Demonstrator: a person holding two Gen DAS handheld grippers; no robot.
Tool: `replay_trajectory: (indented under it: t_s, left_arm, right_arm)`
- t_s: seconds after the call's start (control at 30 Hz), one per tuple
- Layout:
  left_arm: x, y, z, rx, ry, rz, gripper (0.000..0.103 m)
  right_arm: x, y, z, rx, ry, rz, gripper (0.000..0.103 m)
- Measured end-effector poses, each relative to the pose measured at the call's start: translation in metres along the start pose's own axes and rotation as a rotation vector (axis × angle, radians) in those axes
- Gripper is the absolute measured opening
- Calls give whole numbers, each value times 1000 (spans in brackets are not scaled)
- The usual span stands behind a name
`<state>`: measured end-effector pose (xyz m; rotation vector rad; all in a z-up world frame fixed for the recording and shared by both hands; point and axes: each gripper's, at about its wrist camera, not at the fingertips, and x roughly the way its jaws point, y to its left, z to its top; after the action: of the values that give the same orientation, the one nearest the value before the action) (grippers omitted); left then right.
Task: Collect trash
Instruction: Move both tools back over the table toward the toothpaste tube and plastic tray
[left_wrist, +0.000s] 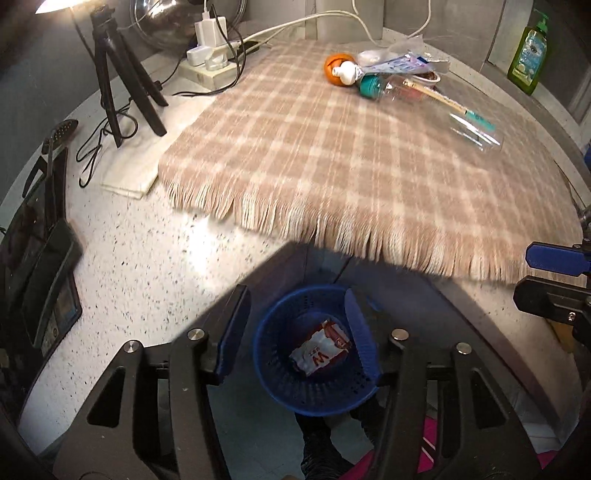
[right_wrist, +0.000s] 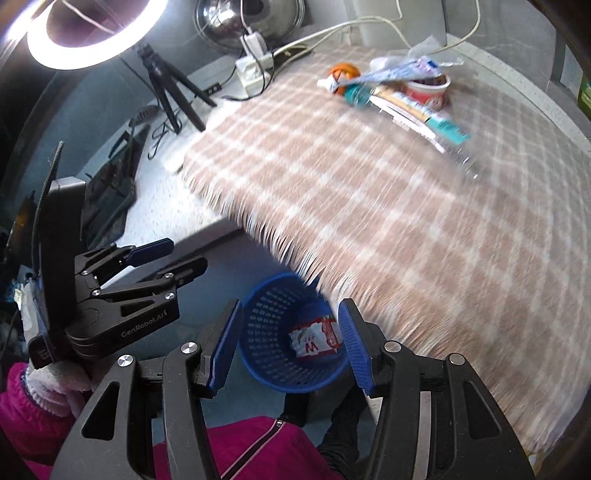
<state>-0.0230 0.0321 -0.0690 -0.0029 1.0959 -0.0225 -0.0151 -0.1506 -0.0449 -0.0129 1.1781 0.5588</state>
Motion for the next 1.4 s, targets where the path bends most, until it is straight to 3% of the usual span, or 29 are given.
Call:
replay_trajectory:
  t_s: [0.07,0.4,0.87,1.4]
  left_arm:
    - [-3,-7,12,1,-14,-3,55]
    - [-1,-38,56,4,-45,-27,59]
    - [28,-48,127,-61,-24,-83,60]
    - [64,-78,214,111,-12,-6,60]
  right_arm:
    - [-9,-9,5,4,-21,-3,59]
    - [-30,-69,40,58,-90,-31,60]
    - [-31,-142,89,126,-126,-65,60]
    - [19,-185,135,202,-56,-23,60]
